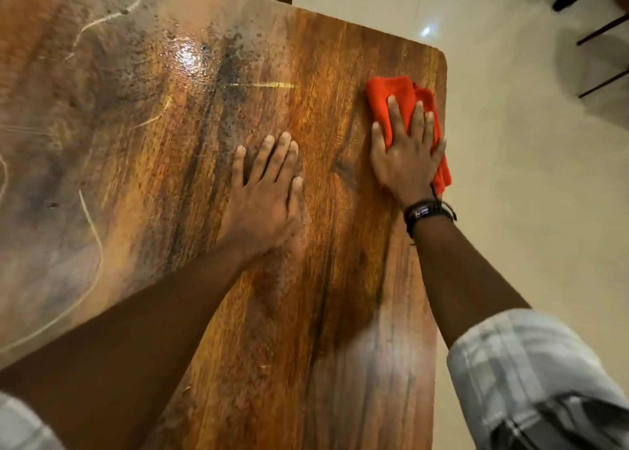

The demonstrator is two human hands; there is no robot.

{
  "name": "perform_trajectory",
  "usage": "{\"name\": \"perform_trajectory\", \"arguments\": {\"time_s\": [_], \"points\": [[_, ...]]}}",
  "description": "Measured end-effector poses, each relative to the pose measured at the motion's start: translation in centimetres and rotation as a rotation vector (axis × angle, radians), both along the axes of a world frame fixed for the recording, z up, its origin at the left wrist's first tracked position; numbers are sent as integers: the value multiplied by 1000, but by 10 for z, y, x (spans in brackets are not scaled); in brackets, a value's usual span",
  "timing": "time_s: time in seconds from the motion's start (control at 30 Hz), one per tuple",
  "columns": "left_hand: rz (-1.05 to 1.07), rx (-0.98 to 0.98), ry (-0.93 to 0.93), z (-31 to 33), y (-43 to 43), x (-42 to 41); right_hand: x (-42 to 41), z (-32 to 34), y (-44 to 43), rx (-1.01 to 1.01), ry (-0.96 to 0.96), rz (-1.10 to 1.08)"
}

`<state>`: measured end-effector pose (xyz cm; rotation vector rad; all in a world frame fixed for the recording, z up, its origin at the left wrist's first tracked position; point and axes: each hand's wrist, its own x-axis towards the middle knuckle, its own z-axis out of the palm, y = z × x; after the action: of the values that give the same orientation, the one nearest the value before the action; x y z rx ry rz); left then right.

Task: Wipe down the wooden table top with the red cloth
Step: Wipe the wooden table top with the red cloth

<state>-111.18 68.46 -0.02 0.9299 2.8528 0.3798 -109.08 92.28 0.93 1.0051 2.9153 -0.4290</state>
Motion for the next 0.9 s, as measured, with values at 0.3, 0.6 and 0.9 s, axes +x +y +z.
{"name": "perform_trajectory", "arguments": {"time_s": [0.3,0.6,0.9], "points": [[-10,-1,17,3,-3,2,62,4,-59,-12,-4,95],[-32,-1,12,2,-3,1,139,1,-149,119,7,113],[-39,-3,-19,0,-1,0,-3,-10,-102,98,16,-108]]}}
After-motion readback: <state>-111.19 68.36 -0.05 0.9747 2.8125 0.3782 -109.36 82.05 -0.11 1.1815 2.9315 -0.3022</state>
